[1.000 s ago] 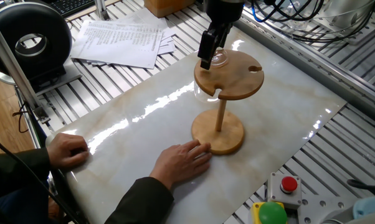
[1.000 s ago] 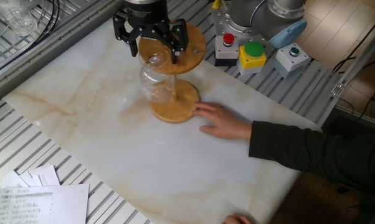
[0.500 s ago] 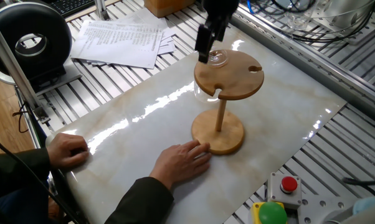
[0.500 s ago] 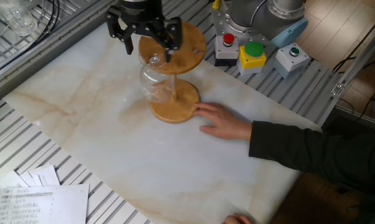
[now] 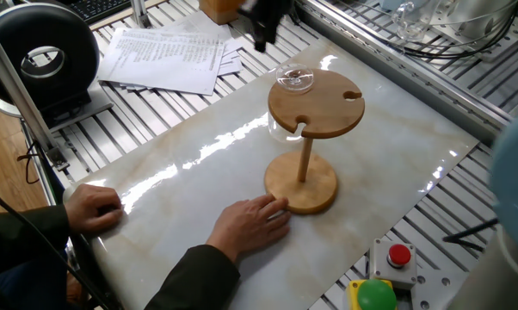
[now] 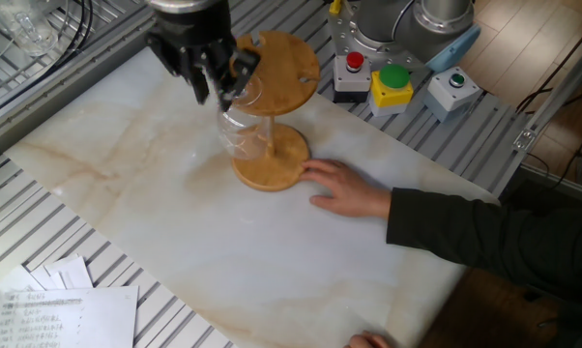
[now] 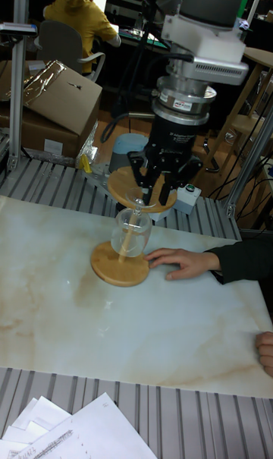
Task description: Put the glass cup onto the shelf
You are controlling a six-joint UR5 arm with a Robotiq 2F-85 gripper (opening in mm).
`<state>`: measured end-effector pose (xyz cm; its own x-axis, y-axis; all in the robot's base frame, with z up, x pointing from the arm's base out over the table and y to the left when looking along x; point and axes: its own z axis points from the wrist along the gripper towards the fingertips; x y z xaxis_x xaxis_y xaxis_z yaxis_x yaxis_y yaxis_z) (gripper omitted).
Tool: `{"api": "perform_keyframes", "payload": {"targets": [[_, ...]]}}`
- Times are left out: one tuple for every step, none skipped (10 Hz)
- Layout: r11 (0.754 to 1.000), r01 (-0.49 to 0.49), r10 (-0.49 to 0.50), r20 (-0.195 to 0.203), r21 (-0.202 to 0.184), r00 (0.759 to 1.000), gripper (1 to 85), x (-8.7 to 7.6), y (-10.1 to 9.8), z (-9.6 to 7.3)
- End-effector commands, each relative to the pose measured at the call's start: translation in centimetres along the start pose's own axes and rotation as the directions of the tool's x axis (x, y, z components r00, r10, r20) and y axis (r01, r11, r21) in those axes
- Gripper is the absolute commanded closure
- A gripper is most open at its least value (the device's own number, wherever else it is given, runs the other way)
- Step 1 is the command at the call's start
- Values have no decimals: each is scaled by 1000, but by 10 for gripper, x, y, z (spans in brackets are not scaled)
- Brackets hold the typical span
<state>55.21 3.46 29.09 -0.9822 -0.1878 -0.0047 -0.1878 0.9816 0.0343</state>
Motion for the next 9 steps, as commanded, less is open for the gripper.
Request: {"api": "perform_keyframes", "payload": {"targets": [[998,-56,55,46,20,997,847,-25,6,-9],[999,-48,47,60,18,997,847,-28,7,-10],[999,-42,41,70,20,997,847,-31,7,-11],[999,-42,40,76,30,996,847,-32,5,-12],[998,-41,36,82,51,996,847,-33,0,-13],[998,-45,40,85,54,996,847,-33,-1,-13],[997,-45,40,90,55,995,847,-35,-2,-13],[997,-47,41,92,61,995,847,-36,-4,-11],[997,-45,39,96,60,995,847,-39,-4,-9]]}}
